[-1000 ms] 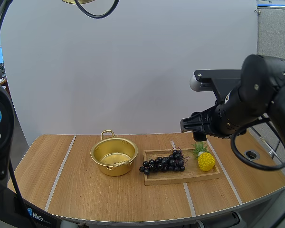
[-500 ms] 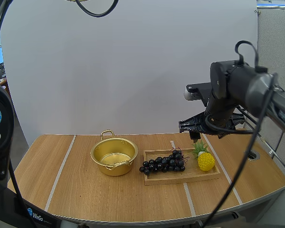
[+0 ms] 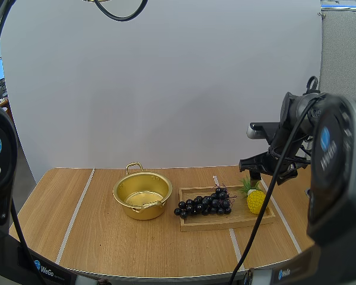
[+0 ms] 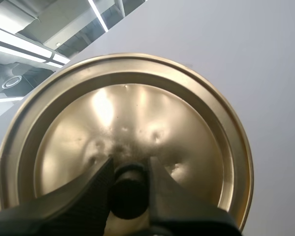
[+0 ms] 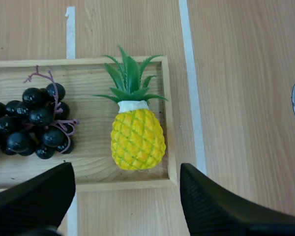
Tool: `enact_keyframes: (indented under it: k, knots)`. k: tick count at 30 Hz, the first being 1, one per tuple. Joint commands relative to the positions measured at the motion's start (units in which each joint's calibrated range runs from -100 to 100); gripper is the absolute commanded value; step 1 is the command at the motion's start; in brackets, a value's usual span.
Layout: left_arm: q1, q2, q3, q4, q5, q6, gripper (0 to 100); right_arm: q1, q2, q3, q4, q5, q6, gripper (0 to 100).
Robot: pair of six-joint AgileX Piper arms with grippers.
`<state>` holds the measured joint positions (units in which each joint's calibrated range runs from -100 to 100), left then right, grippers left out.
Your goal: Open the pot, put the pineapple inside, and close it
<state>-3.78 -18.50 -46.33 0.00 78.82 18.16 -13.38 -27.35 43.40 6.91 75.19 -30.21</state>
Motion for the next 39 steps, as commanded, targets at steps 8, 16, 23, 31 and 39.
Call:
enact_keyframes:
  k: [8,16,23,31,39]
  knots:
    - [-0.04,0.0,-0.5,0.7,-2.0,-0.7,0,-0.6,9.9,-4.0,1.4,-3.9,-7.8,100]
    - [-0.04,0.0,-0.5,0.7,-2.0,-0.7,0,-0.6,12.1,-4.9,1.4,-4.5,-9.4,100]
    - [-0.04,0.0,-0.5,0.7,-2.0,-0.7,0,-0.6,16.3,-4.9,2.6,-5.3,-10.8,100]
    - [-0.04,0.0,-0.5,0.7,-2.0,-0.7,0,-0.6,19.6,-4.9,2.9,-6.4,-11.5,100]
    - [-0.04,0.0,-0.5,0.7,-2.0,-0.7,0,-0.4,22.8,-4.9,2.9,-8.5,-11.9,100]
